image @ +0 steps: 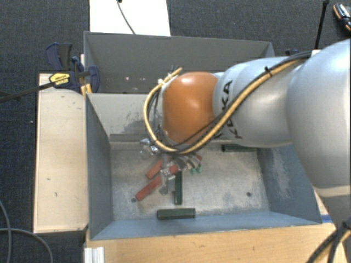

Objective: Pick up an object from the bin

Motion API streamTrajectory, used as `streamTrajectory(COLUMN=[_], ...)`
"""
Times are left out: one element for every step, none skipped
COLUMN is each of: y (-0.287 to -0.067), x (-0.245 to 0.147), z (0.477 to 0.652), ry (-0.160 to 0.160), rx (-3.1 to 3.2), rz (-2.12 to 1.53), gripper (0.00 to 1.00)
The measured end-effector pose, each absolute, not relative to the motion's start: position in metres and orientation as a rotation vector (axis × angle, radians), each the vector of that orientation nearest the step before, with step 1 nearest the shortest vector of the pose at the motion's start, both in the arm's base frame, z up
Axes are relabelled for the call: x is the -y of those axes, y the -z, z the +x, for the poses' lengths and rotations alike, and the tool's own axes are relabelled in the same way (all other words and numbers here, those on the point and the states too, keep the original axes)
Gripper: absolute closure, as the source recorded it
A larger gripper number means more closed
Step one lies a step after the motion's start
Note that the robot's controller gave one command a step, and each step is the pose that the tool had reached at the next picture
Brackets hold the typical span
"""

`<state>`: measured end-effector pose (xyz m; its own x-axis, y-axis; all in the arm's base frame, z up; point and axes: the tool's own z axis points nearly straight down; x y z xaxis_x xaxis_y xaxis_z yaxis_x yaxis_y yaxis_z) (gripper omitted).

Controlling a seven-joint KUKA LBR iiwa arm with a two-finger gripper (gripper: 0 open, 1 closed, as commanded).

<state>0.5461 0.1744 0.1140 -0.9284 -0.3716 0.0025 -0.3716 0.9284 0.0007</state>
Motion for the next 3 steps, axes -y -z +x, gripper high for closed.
streamTrajectory(y=[-0.121, -0.076, -0.071], x=[-0.152, -0.166, -0.151], z=[0.576, 0.567, 0.582], ry=[0.001, 0.001, 0.002], rx=[3.048, 2.991, 2.858], rz=[0.777, 0.976, 1.312], gripper=[0.0, 0.0, 1.0])
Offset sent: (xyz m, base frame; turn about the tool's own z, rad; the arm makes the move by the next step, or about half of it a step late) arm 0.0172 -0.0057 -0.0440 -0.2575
